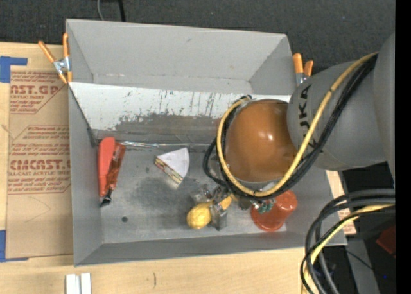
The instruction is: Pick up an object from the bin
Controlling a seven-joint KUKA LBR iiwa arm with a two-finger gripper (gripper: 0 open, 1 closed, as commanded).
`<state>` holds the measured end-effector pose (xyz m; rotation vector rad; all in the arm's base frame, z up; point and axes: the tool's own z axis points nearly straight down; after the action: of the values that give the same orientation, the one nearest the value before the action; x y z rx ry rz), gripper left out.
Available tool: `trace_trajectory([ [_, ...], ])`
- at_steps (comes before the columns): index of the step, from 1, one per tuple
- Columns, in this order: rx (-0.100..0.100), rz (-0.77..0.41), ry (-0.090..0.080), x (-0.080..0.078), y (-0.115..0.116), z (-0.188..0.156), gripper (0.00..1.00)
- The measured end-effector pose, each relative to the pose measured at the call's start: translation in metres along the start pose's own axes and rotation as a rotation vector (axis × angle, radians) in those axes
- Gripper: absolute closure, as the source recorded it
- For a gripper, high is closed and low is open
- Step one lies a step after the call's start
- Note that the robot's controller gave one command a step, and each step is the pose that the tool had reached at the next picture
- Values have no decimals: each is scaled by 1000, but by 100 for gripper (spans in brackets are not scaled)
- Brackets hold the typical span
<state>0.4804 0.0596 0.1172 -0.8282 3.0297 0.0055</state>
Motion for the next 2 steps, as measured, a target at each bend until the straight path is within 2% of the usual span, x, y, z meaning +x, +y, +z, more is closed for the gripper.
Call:
trace_trajectory([
  [2, 0, 0, -2, 0, 0, -13, 100],
])
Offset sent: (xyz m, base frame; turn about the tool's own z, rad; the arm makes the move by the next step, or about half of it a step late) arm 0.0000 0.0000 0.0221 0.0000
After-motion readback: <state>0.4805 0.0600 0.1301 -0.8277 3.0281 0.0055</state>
